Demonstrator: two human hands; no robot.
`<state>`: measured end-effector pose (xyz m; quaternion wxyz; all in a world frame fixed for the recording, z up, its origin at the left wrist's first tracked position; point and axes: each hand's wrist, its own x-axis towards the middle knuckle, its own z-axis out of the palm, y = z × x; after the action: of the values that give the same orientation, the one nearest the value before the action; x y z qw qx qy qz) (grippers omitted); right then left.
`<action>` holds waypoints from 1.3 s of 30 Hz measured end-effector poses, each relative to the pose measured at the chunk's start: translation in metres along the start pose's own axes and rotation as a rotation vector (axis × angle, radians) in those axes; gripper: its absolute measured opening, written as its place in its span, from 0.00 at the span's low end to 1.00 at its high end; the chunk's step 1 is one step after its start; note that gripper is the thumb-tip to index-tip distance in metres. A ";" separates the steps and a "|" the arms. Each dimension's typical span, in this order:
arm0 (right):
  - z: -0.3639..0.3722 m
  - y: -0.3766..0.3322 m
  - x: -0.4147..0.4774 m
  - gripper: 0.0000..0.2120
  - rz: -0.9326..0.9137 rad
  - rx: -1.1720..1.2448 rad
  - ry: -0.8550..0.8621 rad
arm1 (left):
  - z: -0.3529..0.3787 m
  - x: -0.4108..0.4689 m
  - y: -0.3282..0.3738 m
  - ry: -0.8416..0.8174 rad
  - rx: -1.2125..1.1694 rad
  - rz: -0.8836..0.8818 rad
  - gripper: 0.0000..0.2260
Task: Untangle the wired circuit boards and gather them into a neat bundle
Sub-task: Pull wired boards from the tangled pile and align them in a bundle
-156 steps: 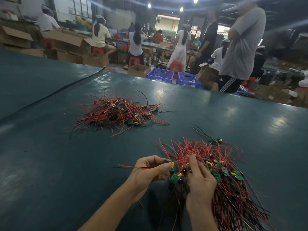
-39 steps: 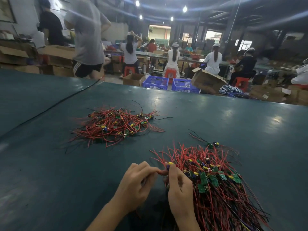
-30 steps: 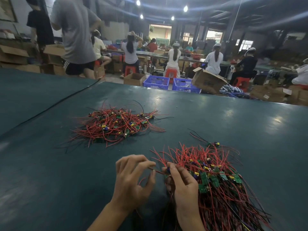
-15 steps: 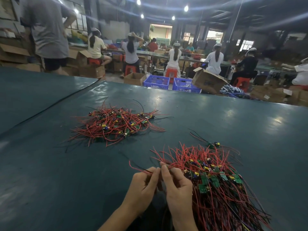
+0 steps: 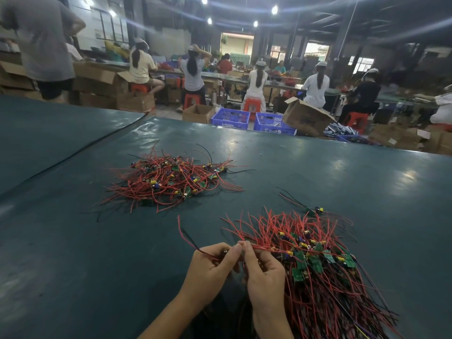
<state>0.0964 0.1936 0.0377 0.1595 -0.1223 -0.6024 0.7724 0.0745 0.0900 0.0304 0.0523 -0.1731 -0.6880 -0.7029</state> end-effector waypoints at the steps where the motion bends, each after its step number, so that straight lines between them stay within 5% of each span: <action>1: 0.000 0.000 0.001 0.09 0.020 0.025 0.014 | 0.000 0.001 0.000 -0.004 -0.027 -0.014 0.16; 13: -0.036 -0.023 0.021 0.09 0.133 0.421 0.298 | -0.004 0.003 0.005 -0.095 -0.061 -0.085 0.18; 21: 0.004 -0.003 -0.005 0.09 0.031 0.015 -0.047 | -0.007 0.005 0.005 -0.096 -0.132 -0.087 0.16; 30: -0.034 -0.018 0.016 0.10 0.083 0.279 0.267 | -0.009 0.004 0.009 -0.199 -0.026 -0.194 0.17; 39: -0.025 -0.011 0.010 0.08 -0.076 0.186 0.221 | -0.014 0.011 0.006 0.103 -0.505 -0.349 0.13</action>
<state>0.0976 0.2227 0.0424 0.2645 -0.1683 -0.5111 0.8003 0.0639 0.0780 0.0399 -0.0792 -0.0240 -0.5076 -0.8576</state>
